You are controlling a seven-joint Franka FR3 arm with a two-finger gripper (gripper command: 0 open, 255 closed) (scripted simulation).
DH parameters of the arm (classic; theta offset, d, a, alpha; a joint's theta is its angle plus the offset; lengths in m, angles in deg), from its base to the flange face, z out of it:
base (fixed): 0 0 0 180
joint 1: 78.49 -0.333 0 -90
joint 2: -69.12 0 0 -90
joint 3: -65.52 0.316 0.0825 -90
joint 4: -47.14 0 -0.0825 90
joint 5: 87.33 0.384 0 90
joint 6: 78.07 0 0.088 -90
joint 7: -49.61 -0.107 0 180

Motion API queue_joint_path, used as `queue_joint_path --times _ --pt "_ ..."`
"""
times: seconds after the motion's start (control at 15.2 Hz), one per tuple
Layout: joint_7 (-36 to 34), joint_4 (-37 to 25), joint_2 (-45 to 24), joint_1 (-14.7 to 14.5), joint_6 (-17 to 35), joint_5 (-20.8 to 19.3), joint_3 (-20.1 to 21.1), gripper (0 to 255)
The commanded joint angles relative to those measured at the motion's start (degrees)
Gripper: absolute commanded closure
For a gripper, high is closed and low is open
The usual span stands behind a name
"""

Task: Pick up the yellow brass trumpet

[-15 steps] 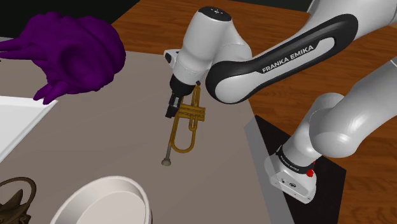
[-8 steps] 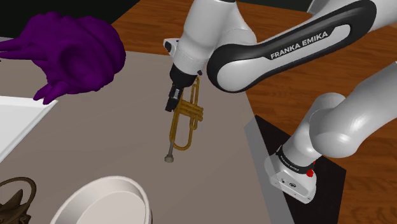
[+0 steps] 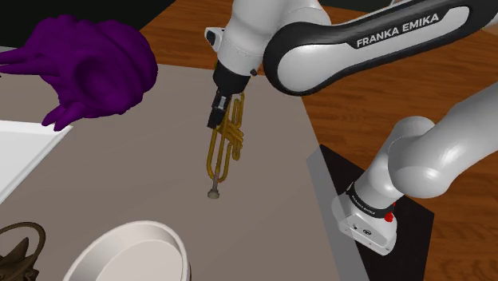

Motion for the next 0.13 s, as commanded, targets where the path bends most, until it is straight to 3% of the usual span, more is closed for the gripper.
queue_joint_path --times 0.0,0.07 --pt "0.1 -0.7 0.4 0.0 -1.1 0.1 -0.1 255" --pt "0.1 -0.7 0.4 0.0 -1.1 0.1 -0.1 255"
